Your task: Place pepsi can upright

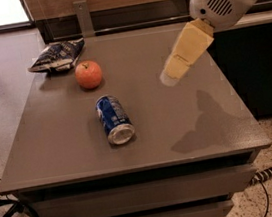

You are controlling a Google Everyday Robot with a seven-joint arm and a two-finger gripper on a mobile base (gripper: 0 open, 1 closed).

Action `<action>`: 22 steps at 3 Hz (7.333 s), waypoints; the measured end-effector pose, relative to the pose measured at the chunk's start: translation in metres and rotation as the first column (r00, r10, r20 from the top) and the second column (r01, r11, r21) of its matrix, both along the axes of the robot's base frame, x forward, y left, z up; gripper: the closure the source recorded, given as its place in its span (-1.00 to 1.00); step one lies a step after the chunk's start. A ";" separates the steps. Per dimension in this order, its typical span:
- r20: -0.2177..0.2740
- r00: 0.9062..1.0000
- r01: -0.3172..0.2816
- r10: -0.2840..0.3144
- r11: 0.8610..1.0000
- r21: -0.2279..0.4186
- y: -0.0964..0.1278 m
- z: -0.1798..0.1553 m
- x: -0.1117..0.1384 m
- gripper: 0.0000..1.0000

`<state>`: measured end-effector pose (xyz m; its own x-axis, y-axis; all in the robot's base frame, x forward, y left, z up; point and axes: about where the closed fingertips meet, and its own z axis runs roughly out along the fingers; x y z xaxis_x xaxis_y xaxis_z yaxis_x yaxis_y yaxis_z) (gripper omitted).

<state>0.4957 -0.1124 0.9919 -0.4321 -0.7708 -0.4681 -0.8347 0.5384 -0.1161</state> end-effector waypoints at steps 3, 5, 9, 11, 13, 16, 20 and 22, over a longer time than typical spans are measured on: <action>-0.094 0.975 0.212 -0.201 0.968 0.131 0.034 -0.018 0.012 -1.00; -0.228 0.891 0.399 -0.392 0.917 -0.017 0.068 -0.053 0.024 -1.00; -0.400 0.764 0.517 -0.507 0.851 -0.091 0.133 -0.115 0.011 -1.00; -0.348 0.788 0.513 -0.508 0.854 -0.085 0.154 -0.131 0.007 -1.00; -0.283 0.827 0.465 -0.486 0.874 -0.140 0.166 -0.155 0.013 -1.00; -0.282 0.829 0.460 -0.482 0.876 -0.143 0.167 -0.156 0.012 0.62; -0.294 0.854 0.473 -0.429 0.876 0.096 0.101 -0.175 -0.038 1.00; -0.247 0.879 0.454 -0.407 0.873 0.179 0.099 -0.160 -0.023 1.00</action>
Offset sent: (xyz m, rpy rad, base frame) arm 0.0093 0.0286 -0.0176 0.0957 0.0457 -0.1054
